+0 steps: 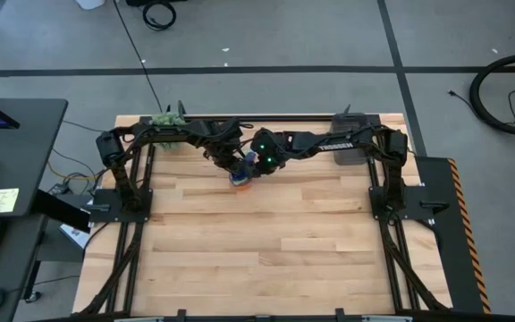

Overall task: Nest measuring cups in basket
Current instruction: Put the nested measuring cups into the black bin

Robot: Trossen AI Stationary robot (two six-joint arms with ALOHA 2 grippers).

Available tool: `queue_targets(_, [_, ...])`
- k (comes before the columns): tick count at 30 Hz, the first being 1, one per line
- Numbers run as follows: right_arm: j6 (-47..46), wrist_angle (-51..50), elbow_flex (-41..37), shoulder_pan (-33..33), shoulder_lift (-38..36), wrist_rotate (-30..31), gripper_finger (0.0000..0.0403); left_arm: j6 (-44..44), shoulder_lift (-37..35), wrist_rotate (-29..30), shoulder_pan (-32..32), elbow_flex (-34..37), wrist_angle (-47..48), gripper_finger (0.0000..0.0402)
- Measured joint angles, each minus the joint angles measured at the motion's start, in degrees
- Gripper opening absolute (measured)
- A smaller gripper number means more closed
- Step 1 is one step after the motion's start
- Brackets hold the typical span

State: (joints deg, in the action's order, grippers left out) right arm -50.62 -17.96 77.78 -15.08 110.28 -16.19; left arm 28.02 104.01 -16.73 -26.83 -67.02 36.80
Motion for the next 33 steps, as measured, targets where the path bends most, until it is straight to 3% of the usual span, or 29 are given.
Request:
queue_targets(10, [-9.22, 4.78, 0.04, 0.08, 0.42, 1.74, 0.0181, -0.21, 0.01, -0.04, -0.02, 0.02, 0.27, 0.0096])
queue_targets(19, [-9.96, 4.90, -1.44, -0.05, 0.37, 4.61, 0.0182, -0.25, 0.01, 0.72, 0.04, -0.04, 0.81, 0.0096])
queue_targets(28, [2.27, 4.83, -1.73, -0.05, 0.39, 6.29, 0.0175, -0.27, 0.02, 0.85, 0.11, -0.02, 0.85, 0.0096])
queue_targets(33, [2.71, 3.64, -1.73, -0.19, 0.39, 5.04, 0.0174, -0.46, 0.08, 0.90, 0.09, -0.02, 0.98, 0.0096])
